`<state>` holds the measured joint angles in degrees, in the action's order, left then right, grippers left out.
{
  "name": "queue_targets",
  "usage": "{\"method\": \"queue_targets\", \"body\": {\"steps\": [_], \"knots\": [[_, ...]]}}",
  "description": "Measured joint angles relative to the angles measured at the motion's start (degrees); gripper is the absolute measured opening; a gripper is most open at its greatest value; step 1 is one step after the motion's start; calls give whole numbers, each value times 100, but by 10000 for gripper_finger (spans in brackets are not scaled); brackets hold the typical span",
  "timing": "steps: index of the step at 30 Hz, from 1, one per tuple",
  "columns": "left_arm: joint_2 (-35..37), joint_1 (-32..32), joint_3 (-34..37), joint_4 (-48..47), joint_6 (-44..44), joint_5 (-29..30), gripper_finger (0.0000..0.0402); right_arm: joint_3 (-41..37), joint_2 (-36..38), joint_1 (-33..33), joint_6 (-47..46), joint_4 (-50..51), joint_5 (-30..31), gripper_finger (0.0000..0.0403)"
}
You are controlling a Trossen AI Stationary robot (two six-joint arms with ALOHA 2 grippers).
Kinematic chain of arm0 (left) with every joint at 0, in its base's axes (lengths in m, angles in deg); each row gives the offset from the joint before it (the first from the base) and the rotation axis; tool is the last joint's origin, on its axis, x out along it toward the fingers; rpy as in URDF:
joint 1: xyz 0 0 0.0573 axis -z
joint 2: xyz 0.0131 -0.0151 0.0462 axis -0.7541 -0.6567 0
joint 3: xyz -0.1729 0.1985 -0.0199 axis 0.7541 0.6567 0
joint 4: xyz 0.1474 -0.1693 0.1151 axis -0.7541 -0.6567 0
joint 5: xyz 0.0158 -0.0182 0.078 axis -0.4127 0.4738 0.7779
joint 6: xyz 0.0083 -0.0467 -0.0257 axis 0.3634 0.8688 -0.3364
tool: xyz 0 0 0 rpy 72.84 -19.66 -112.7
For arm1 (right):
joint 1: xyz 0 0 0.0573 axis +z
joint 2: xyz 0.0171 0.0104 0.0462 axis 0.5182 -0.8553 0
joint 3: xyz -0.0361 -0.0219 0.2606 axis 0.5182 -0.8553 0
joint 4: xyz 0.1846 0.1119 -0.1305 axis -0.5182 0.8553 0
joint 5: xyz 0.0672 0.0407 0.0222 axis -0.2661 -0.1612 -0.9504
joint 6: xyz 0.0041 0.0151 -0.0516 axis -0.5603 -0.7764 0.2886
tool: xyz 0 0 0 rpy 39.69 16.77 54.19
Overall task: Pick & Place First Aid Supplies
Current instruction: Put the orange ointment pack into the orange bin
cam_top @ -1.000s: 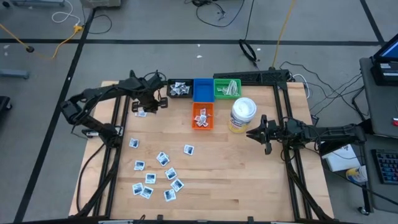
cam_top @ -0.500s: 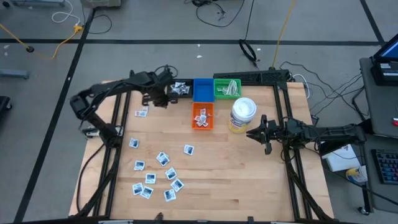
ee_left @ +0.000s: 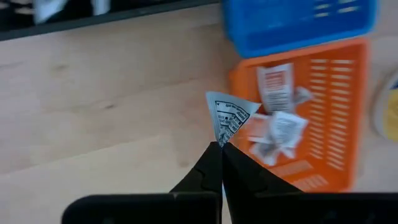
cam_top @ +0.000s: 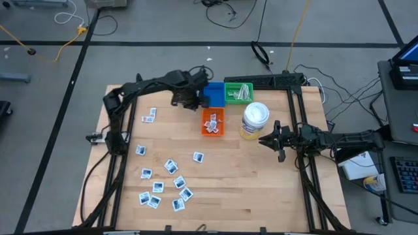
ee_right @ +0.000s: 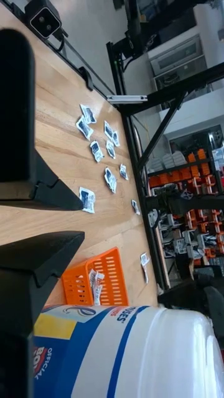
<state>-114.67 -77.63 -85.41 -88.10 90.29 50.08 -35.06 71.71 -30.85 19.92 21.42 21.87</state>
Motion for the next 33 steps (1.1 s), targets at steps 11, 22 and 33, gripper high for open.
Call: {"method": "queue_targets", "body": {"steps": [11,22,33], "knots": [[-771,424,-1560,-393,148,-20,2,2,2,0,2,2,-13,59],[-1007,713,-1429,-272,393,267,1,2,2,0,162,2,-4,59],[-1663,909,-1418,100,324,-54,4,2,0,2,155,2,-4,59]]}}
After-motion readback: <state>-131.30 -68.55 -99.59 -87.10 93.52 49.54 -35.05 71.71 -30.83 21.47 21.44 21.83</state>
